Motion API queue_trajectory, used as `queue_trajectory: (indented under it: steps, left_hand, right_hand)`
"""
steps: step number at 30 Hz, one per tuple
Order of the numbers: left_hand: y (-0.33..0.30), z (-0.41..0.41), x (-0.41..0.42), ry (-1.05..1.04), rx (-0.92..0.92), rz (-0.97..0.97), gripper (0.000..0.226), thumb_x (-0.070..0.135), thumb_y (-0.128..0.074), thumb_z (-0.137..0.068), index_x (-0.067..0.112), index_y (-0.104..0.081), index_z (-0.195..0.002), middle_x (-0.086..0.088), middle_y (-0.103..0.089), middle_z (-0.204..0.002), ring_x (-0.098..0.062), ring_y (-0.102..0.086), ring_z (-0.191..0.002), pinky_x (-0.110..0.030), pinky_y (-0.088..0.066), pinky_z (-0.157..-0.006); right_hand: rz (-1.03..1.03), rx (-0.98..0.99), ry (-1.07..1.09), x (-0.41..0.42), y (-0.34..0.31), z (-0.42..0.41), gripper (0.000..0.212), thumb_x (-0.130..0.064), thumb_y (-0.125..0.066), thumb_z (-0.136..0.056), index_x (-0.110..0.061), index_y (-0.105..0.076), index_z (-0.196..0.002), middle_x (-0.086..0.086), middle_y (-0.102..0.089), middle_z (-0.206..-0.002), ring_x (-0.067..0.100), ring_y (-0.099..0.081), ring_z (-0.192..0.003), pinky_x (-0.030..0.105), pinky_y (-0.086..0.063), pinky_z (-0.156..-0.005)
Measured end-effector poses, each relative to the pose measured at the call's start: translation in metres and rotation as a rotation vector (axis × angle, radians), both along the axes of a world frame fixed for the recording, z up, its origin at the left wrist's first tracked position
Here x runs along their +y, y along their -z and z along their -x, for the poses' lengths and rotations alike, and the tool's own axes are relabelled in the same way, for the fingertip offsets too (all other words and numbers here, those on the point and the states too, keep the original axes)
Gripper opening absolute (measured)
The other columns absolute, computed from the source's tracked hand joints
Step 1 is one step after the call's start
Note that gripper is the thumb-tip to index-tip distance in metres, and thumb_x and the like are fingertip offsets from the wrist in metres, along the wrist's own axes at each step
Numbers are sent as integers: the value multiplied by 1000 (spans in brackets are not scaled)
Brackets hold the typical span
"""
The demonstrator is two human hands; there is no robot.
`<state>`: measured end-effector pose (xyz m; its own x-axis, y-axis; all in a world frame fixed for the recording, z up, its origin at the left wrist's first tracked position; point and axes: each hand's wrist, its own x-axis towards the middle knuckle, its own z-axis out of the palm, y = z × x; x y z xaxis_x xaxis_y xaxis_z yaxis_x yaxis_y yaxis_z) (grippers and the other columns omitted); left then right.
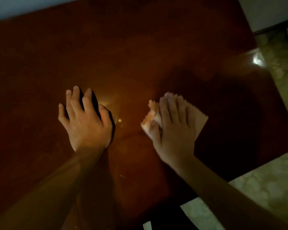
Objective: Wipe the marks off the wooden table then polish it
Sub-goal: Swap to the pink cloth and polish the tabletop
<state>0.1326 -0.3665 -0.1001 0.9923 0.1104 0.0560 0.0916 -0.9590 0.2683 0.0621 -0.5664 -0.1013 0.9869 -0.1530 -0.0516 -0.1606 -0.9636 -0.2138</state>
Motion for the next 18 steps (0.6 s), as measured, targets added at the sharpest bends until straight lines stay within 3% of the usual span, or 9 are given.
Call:
queue_trajectory:
  steps: [4, 8, 11, 14, 18]
  left_hand:
    - [-1, -1, -1, 15, -1, -11, 54, 37, -32, -100, 10, -40, -146, -17, -31, -159, -30, -19, -151, -56, -13, -120]
    - [0, -1, -2, 17, 1, -13, 54, 35, -32, -100, 9, -39, -147, -18, -31, -158, -32, -19, -151, -57, -12, -120]
    - [1, 0, -1, 14, -13, -26, 53, 34, -34, -101, 9, -38, -147, -19, -31, -158, -32, -19, -151, -56, -12, -120]
    - [2, 1, 1, 25, -12, -17, 52, 34, -34, -101, 9, -37, -147, -20, -30, -158, -32, -17, -151, -56, -11, -120]
    - [2, 0, 0, 20, -19, -23, 51, 33, -35, -101, 10, -37, -146, -19, -30, -158, -32, -17, -151, -55, -11, -121]
  right_hand:
    - [-33, 17, -126, 27, 3, 69, 67, -48, -40, -101, -19, -31, -160, 5, -23, -169, 27, -16, -157, 50, -16, -125]
    - [15, 36, -267, -38, 1, 73, 62, -51, -39, -100, -28, -31, -156, 1, -28, -165, 26, -20, -155, 43, -8, -126]
    - [35, 44, 21, -95, -2, 48, 65, -50, -30, -101, -19, -32, -158, 11, -27, -166, 33, -18, -155, 51, -11, -125]
    - [62, 42, 297, -70, 0, 37, 72, -51, -23, -101, -10, -25, -160, 15, -24, -167, 36, -17, -155, 57, -16, -124]
    - [60, 21, 140, 6, 3, 60, 68, -49, -31, -101, -13, -29, -159, 13, -27, -166, 35, -20, -155, 54, -18, -124]
